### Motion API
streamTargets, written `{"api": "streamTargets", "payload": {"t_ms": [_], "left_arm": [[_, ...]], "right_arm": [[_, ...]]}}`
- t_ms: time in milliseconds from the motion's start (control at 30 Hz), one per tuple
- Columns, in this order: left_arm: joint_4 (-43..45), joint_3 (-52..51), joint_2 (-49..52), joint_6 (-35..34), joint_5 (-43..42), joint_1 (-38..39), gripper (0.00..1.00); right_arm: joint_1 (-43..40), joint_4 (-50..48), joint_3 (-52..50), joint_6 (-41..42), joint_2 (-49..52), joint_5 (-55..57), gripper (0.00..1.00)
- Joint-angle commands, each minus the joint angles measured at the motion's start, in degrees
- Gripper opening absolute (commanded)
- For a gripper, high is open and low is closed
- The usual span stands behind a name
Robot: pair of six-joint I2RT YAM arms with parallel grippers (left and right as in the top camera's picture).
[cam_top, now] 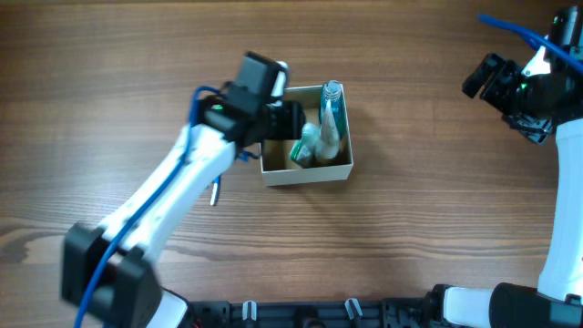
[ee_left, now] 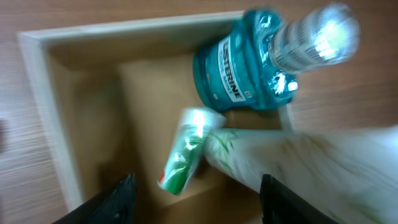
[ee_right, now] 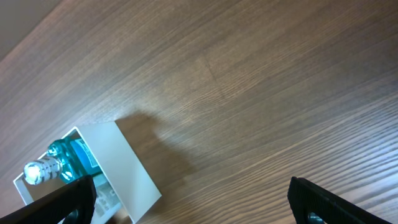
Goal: Pack container
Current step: 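Carry the toothpaste box right and drop it into the box, then move the left gripper back to the toothpaste tube and grasp it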
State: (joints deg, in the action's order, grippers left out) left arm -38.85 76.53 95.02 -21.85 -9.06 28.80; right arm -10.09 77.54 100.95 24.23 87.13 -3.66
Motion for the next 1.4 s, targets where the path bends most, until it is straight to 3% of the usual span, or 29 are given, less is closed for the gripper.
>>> {"api": "streamTargets", "payload": {"t_ms": [0, 67, 233, 400, 533, 600, 733, 767, 833, 1067, 1233, 1300, 1367], "left_arm": [[1.36, 0.37, 7.56, -5.73, 2.51, 0.72, 0.6], [1.38, 0.37, 9.84, -6.14, 2.56, 0.66, 0.56], [0.94, 0.37, 8.52, -7.58, 4.02, 0.31, 0.6], [-4.94, 0.37, -2.1, -6.93, 7.26, -2.32, 0.68], [-16.46, 0.37, -8.57, -6.93, 16.74, -9.03, 0.82], [-20.37, 0.11, -7.82, -6.93, 17.11, -13.18, 0.86], [-19.82, -4.98, -3.98, -6.58, 16.48, -21.59, 0.95], [-17.51, -6.95, -2.19, -2.93, 14.34, -23.63, 0.95], [-14.84, -8.68, 0.85, 0.79, 10.32, -25.9, 0.93], [-9.25, -8.83, 9.4, 1.22, 9.94, -30.32, 0.83], [-5.4, -8.83, 14.29, 8.83, 7.04, -30.42, 0.8], [-4.31, -8.83, 16.04, 9.11, 6.93, -30.42, 0.73], [-3.98, -8.83, 17.31, 9.27, 6.95, -30.45, 0.57]], "right_arm": [[-0.11, -0.2, 0.17, 0.59, 0.04, -0.5, 1.0], [-0.11, -0.22, 0.17, 0.61, 0.04, -0.5, 1.0], [-0.11, -0.22, 0.17, 0.63, 0.04, -0.5, 1.0], [-0.11, -0.35, 0.17, 0.61, 0.04, -0.5, 1.0], [-0.11, -0.35, 0.17, 0.61, 0.04, -0.5, 1.0], [-0.11, -0.35, 0.17, 0.63, 0.04, -0.5, 1.0], [-0.11, -0.35, 0.17, 0.61, 0.04, -0.5, 1.0], [-0.11, -0.35, 0.17, 0.61, 0.04, -0.5, 1.0], [-0.11, -0.35, 0.17, 0.61, 0.04, -0.5, 1.0], [-0.11, -0.35, 0.17, 0.61, 0.04, -0.5, 1.0], [-0.11, -0.35, 0.17, 0.61, 0.04, -0.5, 1.0], [-0.11, -0.37, 0.17, 0.61, 0.04, -0.5, 1.0], [-0.11, -0.35, 0.17, 0.61, 0.04, -0.5, 1.0]]}}
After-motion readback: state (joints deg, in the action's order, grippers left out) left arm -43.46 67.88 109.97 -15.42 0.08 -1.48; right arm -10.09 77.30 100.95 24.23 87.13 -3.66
